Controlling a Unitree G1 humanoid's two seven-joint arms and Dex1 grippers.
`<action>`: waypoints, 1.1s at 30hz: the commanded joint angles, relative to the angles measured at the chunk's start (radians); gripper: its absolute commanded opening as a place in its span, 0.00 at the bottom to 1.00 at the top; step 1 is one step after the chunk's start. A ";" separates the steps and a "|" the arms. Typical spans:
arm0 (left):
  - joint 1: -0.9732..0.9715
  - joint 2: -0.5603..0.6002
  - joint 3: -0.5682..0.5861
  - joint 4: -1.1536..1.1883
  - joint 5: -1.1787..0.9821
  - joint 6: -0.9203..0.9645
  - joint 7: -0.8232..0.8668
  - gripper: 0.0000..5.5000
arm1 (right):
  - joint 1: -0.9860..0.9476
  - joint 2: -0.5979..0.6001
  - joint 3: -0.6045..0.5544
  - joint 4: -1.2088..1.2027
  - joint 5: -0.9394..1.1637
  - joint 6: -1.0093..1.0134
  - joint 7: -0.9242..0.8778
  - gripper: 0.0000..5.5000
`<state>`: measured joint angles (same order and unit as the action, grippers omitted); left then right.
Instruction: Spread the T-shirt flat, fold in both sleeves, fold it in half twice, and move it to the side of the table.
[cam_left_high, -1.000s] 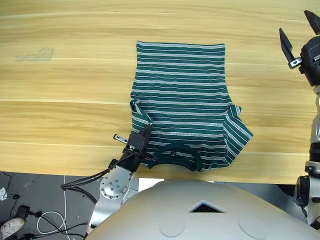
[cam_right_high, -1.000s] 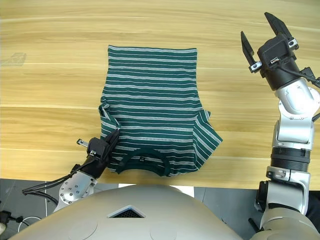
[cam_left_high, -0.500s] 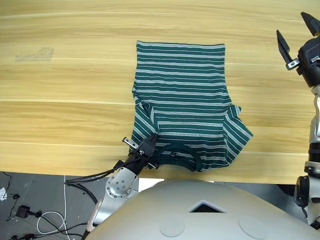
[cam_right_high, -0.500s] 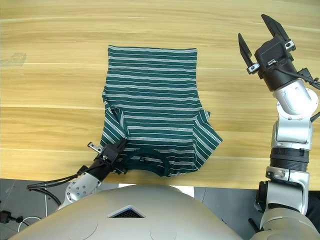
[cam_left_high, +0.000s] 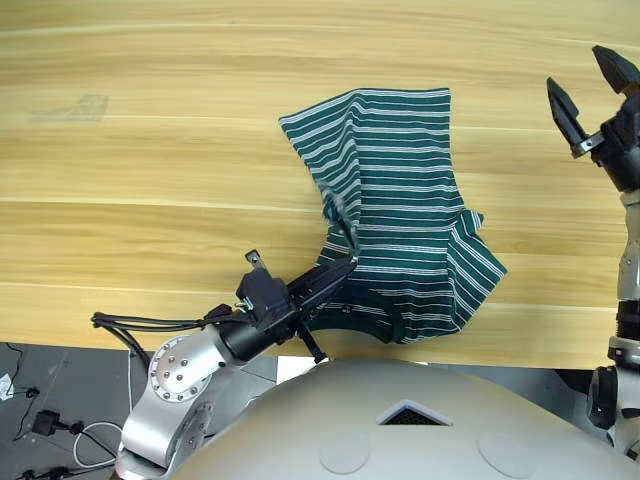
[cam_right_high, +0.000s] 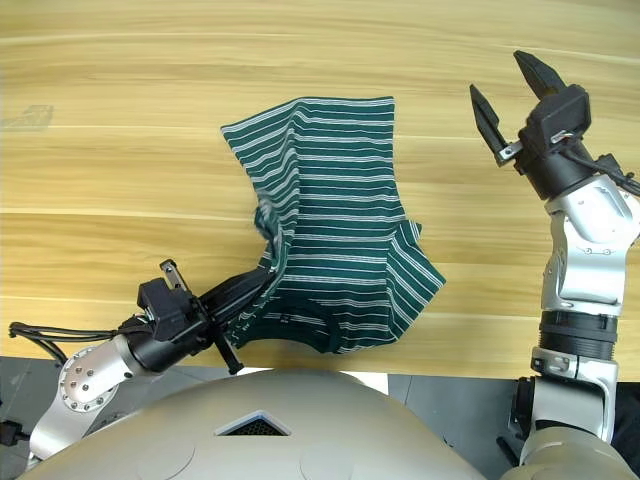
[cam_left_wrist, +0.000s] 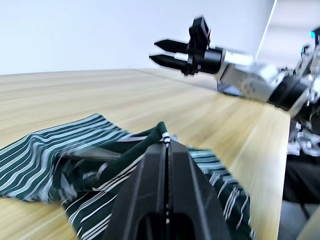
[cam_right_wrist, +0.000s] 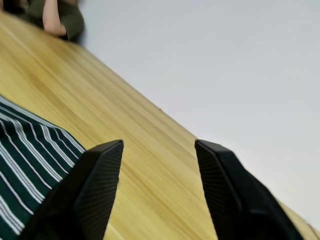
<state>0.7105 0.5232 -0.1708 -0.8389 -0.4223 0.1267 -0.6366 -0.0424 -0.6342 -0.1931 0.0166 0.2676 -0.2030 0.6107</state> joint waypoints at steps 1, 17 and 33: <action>-0.009 -0.002 -0.009 0.040 0.062 -0.015 0.024 0.00 | 0.039 -0.003 -0.033 -0.032 0.026 0.043 0.012 0.48; -0.061 -0.048 -0.006 0.112 0.095 -0.031 0.088 0.22 | 0.035 0.022 -0.008 -0.042 -0.013 0.051 0.005 0.48; -0.679 0.048 0.258 0.584 0.270 -0.097 0.231 0.45 | 0.077 0.002 0.131 -0.075 -0.066 0.005 0.149 0.48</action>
<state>0.1452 0.5338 0.1032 -0.3449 -0.2173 0.0304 -0.3976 0.0054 -0.5951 -0.1066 -0.0320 0.2212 -0.1678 0.6883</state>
